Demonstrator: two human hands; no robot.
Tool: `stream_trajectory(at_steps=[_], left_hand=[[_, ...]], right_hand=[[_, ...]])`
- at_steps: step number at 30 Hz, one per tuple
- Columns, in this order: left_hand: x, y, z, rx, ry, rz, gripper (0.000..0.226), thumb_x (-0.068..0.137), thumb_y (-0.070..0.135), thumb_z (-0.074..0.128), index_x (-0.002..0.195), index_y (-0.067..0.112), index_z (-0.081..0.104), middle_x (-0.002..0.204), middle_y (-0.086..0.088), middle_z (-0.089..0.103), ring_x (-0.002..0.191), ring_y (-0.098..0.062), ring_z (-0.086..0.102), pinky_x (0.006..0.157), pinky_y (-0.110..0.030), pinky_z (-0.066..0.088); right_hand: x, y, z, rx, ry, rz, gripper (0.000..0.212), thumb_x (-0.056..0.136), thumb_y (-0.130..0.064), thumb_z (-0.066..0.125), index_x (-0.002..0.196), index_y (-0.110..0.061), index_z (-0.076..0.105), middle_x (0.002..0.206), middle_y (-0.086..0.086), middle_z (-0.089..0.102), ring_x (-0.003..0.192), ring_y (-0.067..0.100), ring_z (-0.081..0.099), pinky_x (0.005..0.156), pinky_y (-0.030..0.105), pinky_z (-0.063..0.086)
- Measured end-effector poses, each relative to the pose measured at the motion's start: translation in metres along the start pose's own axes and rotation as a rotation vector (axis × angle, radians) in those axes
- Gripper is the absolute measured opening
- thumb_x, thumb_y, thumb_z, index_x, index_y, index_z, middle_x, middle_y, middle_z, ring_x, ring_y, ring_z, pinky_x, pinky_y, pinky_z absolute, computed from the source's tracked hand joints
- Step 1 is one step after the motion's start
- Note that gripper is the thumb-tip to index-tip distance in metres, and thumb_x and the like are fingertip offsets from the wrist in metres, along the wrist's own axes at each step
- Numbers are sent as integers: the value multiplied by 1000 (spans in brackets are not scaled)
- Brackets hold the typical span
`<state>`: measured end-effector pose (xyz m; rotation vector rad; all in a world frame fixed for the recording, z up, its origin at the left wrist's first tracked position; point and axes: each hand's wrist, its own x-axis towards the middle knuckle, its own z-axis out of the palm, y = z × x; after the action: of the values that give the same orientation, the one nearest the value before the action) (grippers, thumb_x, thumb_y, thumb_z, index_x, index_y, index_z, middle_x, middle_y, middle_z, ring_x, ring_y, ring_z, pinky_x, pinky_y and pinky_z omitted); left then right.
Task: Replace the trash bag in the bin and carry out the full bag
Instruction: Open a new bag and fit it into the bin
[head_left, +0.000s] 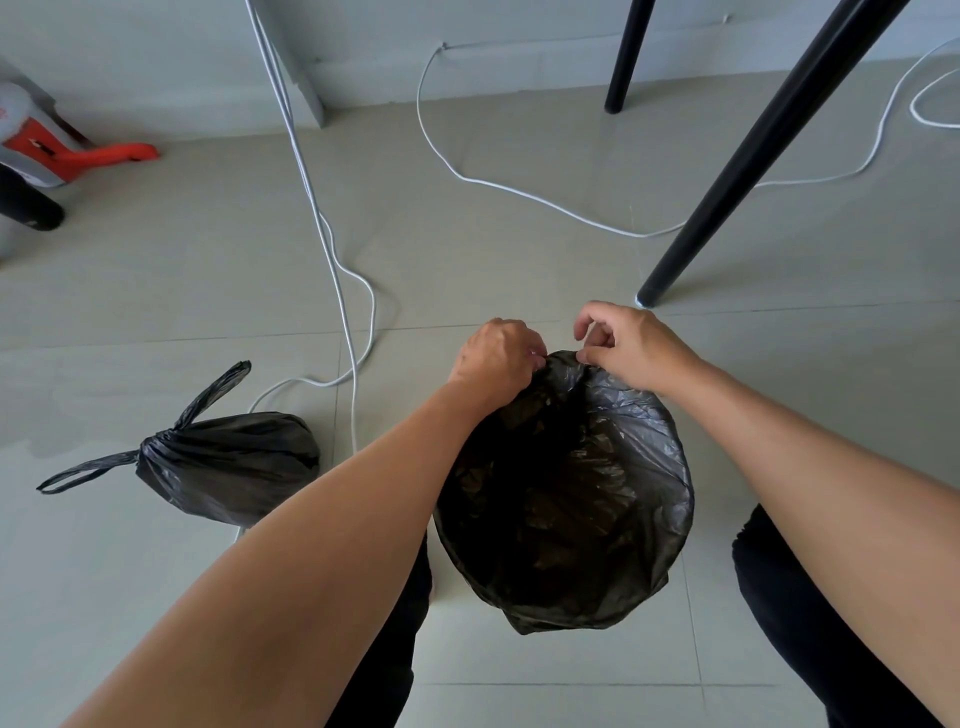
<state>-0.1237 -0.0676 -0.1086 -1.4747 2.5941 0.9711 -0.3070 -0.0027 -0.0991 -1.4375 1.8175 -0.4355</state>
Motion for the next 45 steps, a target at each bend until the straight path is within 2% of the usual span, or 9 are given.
stream_trajectory(at_steps=[6,9,13,16,26,31,39,42,45], left_hand=[[-1,1,-1,-18,-6,-22,17,87,21,61,94,25,76,99,2,68,96,-22,61,73,-28,42],[-1,0,0,2,-2,-13,18,88,20,60,95,24,75,101,2,68,97,-23,61,74,-31,46],[-4,0,1,117,-7,104,18,89,18,60,101,20,73,104,-1,66,102,-26,60,80,-36,51],[-5,-4,0,189,-32,152,17,88,14,62,101,15,72,101,-5,65,98,-29,61,75,-34,49],[-9,-3,-6,164,-89,43,15,86,11,61,97,11,72,101,-8,65,94,-30,62,76,-35,52],[-14,1,-11,178,-97,-2,15,83,7,60,93,10,70,97,-11,66,89,-31,62,68,-32,47],[-18,-11,-31,255,-151,-110,28,74,1,56,98,9,67,95,-11,63,84,-32,63,67,-32,49],[-18,-13,-34,259,-187,-121,25,74,5,60,97,10,67,93,-9,64,85,-30,64,65,-30,48],[-15,-14,-31,200,-143,-74,29,77,23,71,105,17,67,101,-1,64,93,-25,62,71,-28,43]], right_hand=[[5,-2,4,-145,-32,8,16,90,-18,58,90,-28,70,85,-8,66,74,8,59,59,17,40],[2,-1,8,-224,-88,-6,15,85,-32,69,96,-22,70,93,-5,61,84,14,58,69,26,43],[0,2,11,-272,-49,-6,15,82,-25,74,95,-17,73,93,0,64,84,19,61,72,30,48],[0,2,13,-269,-46,-9,12,82,-23,74,92,-16,74,90,1,65,82,20,62,72,31,51],[-3,0,10,-267,-70,0,10,85,-21,71,94,-18,74,91,2,66,82,20,62,73,32,52],[-3,-4,12,-258,-98,25,12,87,-24,69,96,-19,73,92,0,66,85,19,63,77,35,54],[-18,8,2,-73,-8,47,56,73,-34,81,124,-27,60,110,-10,62,99,13,59,87,28,45],[-19,10,3,-56,9,42,55,73,-33,82,124,-26,60,110,-9,63,102,13,60,87,27,46],[-19,10,6,-58,61,2,48,74,-31,82,117,-23,62,109,-6,64,101,13,60,85,26,45]])
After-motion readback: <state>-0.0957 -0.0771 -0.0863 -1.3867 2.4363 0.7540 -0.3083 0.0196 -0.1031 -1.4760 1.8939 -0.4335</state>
